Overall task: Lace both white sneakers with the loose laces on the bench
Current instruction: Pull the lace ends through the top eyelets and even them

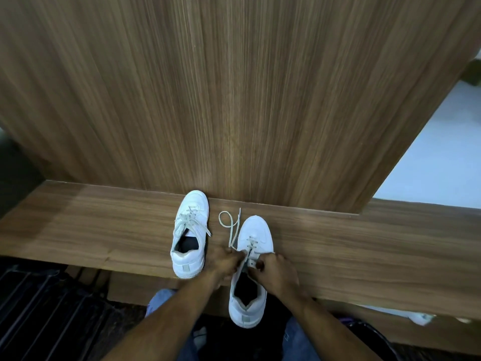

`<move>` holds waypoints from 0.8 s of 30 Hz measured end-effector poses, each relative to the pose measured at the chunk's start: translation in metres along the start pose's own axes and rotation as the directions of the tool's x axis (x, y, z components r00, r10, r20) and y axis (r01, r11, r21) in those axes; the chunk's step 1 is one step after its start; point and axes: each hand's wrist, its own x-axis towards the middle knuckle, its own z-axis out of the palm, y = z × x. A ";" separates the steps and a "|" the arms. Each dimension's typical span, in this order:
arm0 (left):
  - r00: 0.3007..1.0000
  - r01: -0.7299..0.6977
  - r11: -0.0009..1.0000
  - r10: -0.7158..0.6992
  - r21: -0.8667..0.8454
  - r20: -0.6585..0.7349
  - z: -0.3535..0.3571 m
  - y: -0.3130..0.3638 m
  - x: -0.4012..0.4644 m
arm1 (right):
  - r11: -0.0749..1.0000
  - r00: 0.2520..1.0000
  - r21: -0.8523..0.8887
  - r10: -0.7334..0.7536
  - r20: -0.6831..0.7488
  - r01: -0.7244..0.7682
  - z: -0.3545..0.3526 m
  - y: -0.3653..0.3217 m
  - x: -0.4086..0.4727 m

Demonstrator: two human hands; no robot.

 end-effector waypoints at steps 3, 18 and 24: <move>0.991 -0.092 0.986 0.104 0.141 -0.081 0.002 0.016 0.002 | 1.000 1.000 -0.001 -0.007 0.003 0.007 0.001 -0.001 0.001; 0.921 -0.364 0.746 0.198 -0.558 -0.337 -0.061 0.142 -0.010 | 0.999 0.999 -0.031 -0.021 0.031 0.022 0.006 0.001 0.004; 0.995 0.031 0.998 -0.025 0.057 -0.098 -0.022 0.030 0.002 | 1.000 0.999 -0.012 0.013 0.035 -0.013 0.006 0.001 0.003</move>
